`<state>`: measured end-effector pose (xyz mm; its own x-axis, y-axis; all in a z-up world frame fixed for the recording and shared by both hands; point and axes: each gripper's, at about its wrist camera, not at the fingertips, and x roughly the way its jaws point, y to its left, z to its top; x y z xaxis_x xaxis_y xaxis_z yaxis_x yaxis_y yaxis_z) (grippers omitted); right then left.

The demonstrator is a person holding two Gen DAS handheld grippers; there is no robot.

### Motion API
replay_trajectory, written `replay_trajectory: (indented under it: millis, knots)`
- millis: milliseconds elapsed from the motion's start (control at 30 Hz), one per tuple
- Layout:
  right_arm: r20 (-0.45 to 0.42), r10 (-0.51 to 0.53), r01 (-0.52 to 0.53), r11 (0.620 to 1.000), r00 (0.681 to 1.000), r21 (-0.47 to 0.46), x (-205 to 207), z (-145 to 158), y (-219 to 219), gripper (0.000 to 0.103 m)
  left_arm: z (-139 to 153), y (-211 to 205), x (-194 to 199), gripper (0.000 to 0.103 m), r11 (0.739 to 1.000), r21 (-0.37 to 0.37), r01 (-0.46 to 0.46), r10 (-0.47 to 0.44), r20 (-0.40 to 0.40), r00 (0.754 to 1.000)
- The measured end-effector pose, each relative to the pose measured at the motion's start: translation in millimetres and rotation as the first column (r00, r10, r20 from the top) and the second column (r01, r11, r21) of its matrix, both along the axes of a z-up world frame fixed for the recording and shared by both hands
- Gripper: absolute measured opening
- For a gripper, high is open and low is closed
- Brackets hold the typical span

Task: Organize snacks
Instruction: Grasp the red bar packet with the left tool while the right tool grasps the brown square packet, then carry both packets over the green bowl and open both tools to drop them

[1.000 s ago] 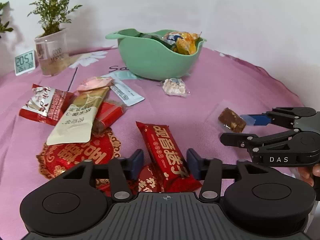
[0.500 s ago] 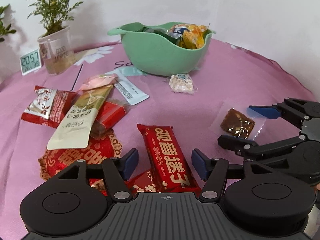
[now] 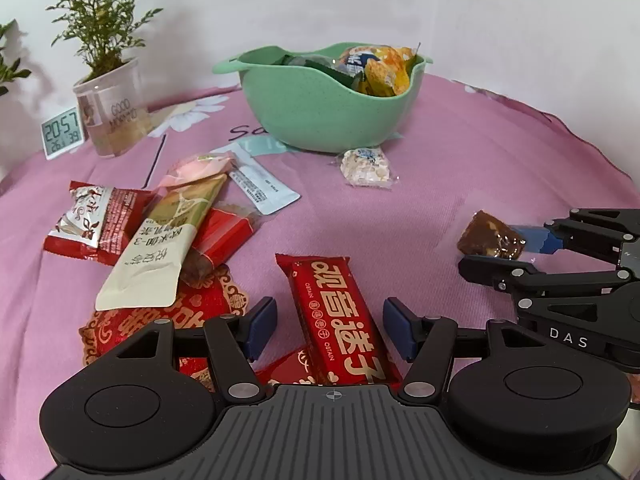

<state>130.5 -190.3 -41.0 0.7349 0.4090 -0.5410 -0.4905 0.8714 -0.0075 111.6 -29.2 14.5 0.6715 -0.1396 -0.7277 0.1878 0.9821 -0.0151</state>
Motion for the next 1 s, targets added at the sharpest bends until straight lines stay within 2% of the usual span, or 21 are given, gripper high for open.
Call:
replay_trajectory:
  millis: [100, 233, 500, 733, 1000]
  knots:
    - [-0.004, -0.01, 0.01, 1.0, 1.0, 0.017, -0.5, 0.6, -1.8, 0.041, 0.4, 0.2, 0.2, 0.103, 1.0, -0.001, 0.001, -0.001, 0.004, 1.0]
    - [-0.009, -0.022, 0.023, 0.999, 1.0, 0.048, -1.1, 4.2, -6.2, 0.033, 3.0, 4.9, 0.8, 0.103, 0.999, -0.038, -0.006, 0.006, 0.0, 1.0]
    - [0.026, -0.033, 0.031, 0.997, 0.999, 0.07, -3.3, 13.0, -9.9, 0.033, 28.4, 17.0, -11.8, 0.103, 0.996, -0.085, -0.015, 0.021, 0.076, 0.997]
    - [0.07, -0.033, 0.021, 0.986, 0.997, 0.165, 7.4, 44.8, -20.5, 0.033, 65.3, 38.1, -12.0, 0.103, 0.99, -0.137, -0.021, 0.041, 0.145, 0.989]
    - [0.169, -0.032, -0.017, 0.958, 0.985, 0.285, 51.1, 85.1, -17.0, 0.033, 101.1, 46.8, 12.4, 0.103, 0.991, -0.134, -0.017, 0.045, 0.212, 0.976]
